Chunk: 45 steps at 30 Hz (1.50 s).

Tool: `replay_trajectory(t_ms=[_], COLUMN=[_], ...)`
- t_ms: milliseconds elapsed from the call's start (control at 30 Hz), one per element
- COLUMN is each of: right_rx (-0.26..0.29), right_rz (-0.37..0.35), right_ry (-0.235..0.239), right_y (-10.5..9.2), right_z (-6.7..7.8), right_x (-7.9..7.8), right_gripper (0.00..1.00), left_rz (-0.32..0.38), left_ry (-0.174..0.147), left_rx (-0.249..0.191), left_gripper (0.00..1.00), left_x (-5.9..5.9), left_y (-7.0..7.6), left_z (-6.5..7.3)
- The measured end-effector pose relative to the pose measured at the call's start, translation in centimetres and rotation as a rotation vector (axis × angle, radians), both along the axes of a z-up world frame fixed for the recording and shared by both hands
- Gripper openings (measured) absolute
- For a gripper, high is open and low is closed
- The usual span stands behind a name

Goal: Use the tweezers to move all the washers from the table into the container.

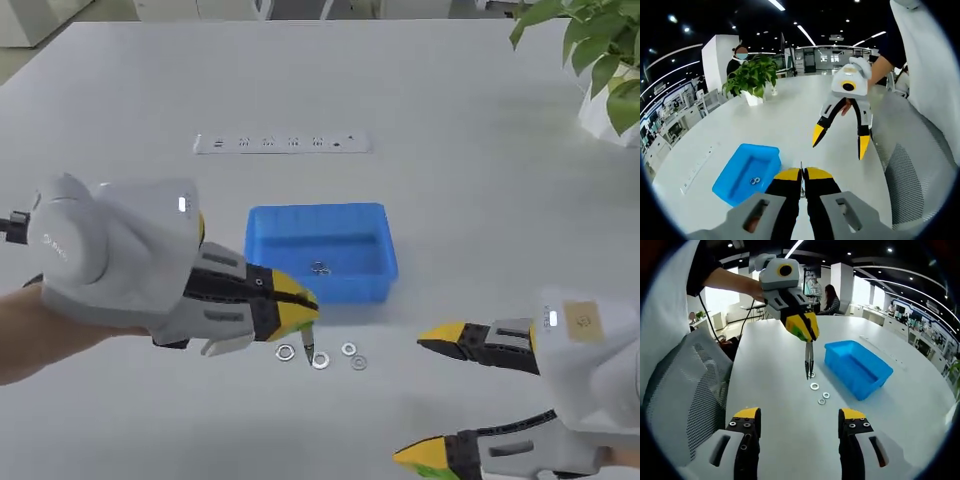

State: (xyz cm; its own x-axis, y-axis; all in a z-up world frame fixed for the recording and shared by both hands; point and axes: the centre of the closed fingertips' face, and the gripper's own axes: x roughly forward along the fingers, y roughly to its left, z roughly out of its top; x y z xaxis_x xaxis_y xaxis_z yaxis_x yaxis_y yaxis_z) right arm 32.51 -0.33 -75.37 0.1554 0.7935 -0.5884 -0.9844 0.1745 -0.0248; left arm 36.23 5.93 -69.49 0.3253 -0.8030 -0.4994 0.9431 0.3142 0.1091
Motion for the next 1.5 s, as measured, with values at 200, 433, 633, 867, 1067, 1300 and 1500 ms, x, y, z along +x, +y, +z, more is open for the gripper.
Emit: replay_trajectory(t_ms=[200,433,633,867,1067,1300,1500], right_rx=[0.032,0.036,0.026,0.019,0.027,0.033,0.041], right_rz=[-0.008,-0.013,-0.009,0.003,-0.010,-0.001,-0.005], right_ry=[0.004,0.007,0.032,0.061,0.068,0.076,0.083], right_y=[0.2,0.1,0.1,0.1,0.3,0.6,0.7], right_z=[0.6,0.7,0.0,-0.5,-0.4,-0.4,-0.3], right_x=[-0.2,0.1,-0.5,-1.0,-0.8,-0.9,-0.9], right_gripper=[0.64,0.64,0.67,0.70,0.69,0.69,0.69], left_rz=[-0.077,-0.079,-0.071,-0.073,-0.075,-0.068,-0.069], left_ry=[-0.037,-0.036,-0.021,-0.008,-0.004,-0.019,-0.027], left_rx=[0.014,0.020,0.018,0.021,0.024,0.038,0.036], left_gripper=[0.06,0.06,0.06,0.06,0.06,0.06,0.06], left_x=[-0.5,-0.2,0.2,0.1,0.2,0.3,0.3], left_y=[-1.0,-1.2,-1.3,-1.3,-1.3,-0.9,-1.1], left_z=[-0.2,-0.6,-1.0,-1.4,-1.4,-1.4,-1.3])
